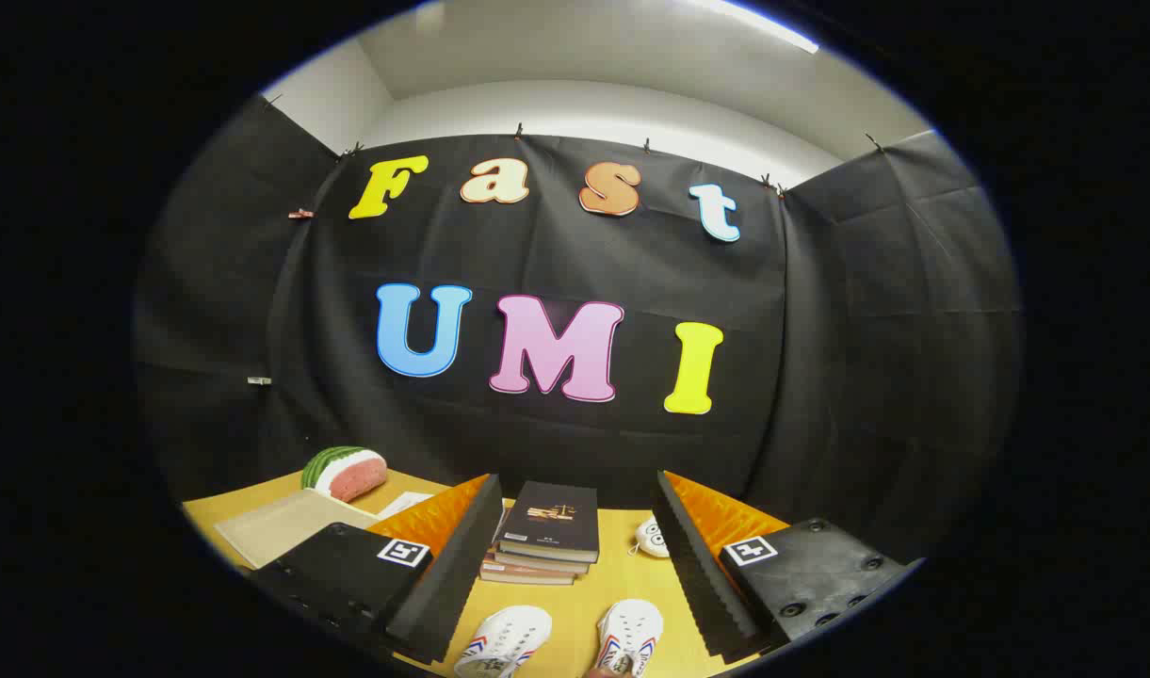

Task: Open the storage box then place both shoes into the box .Put the left shoe in first, then the right shoe, with the right side of both shoes facing outward in a uniform manner.

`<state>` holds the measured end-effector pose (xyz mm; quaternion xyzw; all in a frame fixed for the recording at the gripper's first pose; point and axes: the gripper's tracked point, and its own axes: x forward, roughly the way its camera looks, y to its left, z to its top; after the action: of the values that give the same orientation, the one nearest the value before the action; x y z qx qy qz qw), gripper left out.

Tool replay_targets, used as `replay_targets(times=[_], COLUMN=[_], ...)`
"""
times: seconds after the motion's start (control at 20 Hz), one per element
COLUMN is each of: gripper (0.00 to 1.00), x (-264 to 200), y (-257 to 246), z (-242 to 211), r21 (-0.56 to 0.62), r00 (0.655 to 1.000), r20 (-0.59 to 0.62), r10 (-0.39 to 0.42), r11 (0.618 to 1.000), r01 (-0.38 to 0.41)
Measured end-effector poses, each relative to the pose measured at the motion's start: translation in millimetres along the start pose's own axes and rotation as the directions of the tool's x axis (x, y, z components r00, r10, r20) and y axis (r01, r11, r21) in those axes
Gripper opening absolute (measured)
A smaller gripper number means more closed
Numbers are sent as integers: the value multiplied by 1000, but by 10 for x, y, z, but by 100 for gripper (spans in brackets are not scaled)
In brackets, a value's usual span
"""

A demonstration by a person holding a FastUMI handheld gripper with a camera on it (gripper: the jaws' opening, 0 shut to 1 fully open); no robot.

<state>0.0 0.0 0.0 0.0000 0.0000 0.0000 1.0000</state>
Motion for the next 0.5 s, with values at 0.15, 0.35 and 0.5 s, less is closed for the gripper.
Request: replay_targets(times=[0.15, 0.35, 0.5], gripper=[97, 97, 97], x=[-39, -63, -54], y=[124, 227, 258], z=[-79, -1, -22], r21=[7, -12, -20], r00=[999, 1000, 999], r20=[-34, -14, -19], r10=[-5, -20, -32], r11=[1000, 1000, 999], r01=[5, 20, 31])
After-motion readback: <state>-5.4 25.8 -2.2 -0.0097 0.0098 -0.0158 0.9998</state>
